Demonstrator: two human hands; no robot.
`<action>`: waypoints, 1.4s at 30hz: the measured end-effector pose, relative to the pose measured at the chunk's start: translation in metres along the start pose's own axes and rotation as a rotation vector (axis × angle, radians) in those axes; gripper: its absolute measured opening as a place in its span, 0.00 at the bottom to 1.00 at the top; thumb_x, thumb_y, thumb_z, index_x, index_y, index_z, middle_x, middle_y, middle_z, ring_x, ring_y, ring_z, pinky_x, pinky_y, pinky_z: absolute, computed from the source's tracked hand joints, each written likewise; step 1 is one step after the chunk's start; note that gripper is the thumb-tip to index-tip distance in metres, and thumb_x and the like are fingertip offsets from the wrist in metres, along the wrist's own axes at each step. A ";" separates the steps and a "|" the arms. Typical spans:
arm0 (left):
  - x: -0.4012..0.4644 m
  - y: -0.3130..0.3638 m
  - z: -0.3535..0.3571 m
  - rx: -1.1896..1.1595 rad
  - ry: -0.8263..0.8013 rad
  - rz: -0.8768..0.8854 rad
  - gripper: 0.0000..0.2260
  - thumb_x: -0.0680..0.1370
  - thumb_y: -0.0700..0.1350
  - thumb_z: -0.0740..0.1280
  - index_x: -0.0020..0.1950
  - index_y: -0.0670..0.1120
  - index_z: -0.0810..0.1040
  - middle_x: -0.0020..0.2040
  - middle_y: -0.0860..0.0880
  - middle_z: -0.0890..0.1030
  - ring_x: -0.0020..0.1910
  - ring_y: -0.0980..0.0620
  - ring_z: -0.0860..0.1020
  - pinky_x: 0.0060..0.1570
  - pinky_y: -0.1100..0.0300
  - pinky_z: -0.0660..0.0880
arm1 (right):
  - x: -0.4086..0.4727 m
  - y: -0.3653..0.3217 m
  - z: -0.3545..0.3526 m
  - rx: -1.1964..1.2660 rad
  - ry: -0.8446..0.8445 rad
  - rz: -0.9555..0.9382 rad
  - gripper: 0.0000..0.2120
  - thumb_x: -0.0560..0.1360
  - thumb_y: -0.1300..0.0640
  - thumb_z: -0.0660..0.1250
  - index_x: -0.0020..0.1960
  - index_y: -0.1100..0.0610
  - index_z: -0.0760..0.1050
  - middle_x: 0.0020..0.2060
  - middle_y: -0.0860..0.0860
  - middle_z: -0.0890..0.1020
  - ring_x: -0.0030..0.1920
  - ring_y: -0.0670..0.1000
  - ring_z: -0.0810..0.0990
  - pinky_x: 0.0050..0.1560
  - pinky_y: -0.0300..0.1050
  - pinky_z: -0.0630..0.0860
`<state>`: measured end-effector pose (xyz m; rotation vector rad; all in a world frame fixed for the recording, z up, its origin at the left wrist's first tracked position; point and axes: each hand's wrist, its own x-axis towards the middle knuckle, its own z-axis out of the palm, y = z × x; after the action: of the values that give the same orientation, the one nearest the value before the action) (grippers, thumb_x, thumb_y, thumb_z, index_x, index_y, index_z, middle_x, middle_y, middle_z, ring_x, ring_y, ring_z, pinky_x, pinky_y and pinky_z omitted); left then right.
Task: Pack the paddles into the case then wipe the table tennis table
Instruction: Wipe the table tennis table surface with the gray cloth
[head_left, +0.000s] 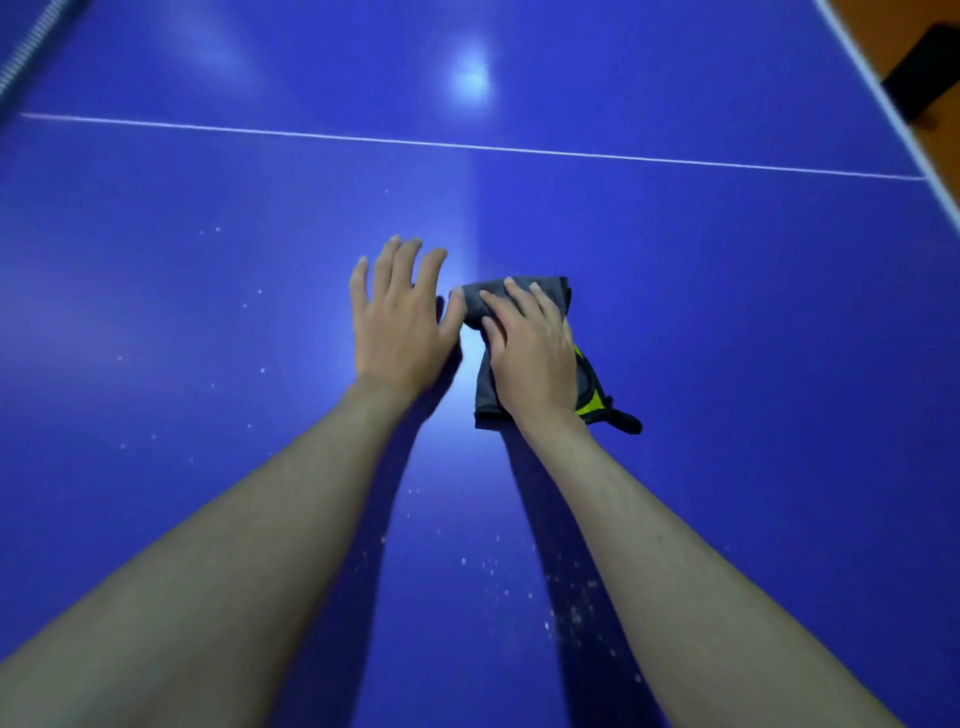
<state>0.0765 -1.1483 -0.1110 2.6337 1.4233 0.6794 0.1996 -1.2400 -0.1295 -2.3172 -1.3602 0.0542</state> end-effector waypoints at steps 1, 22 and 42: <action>-0.006 0.001 -0.006 0.000 0.008 -0.001 0.20 0.84 0.55 0.57 0.70 0.47 0.74 0.73 0.45 0.74 0.77 0.43 0.67 0.76 0.41 0.58 | -0.018 -0.002 -0.002 -0.009 0.002 0.004 0.16 0.85 0.49 0.62 0.70 0.48 0.77 0.75 0.49 0.74 0.78 0.54 0.66 0.71 0.59 0.70; -0.205 0.026 -0.085 -0.060 -0.078 -0.001 0.18 0.83 0.52 0.57 0.68 0.46 0.75 0.68 0.45 0.75 0.72 0.43 0.70 0.73 0.41 0.63 | -0.344 -0.032 -0.060 -0.101 -0.034 0.002 0.21 0.84 0.49 0.57 0.75 0.46 0.72 0.78 0.48 0.70 0.79 0.53 0.65 0.73 0.58 0.72; -0.204 0.049 -0.090 -0.220 -0.082 -0.016 0.15 0.83 0.50 0.59 0.66 0.46 0.76 0.70 0.45 0.75 0.75 0.42 0.68 0.72 0.41 0.66 | -0.211 0.032 -0.058 -0.059 0.033 0.082 0.17 0.84 0.53 0.63 0.72 0.48 0.76 0.76 0.49 0.73 0.78 0.54 0.66 0.70 0.59 0.72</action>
<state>-0.0188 -1.3549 -0.0873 2.4499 1.2677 0.6752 0.1326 -1.4503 -0.1300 -2.4108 -1.2669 0.0013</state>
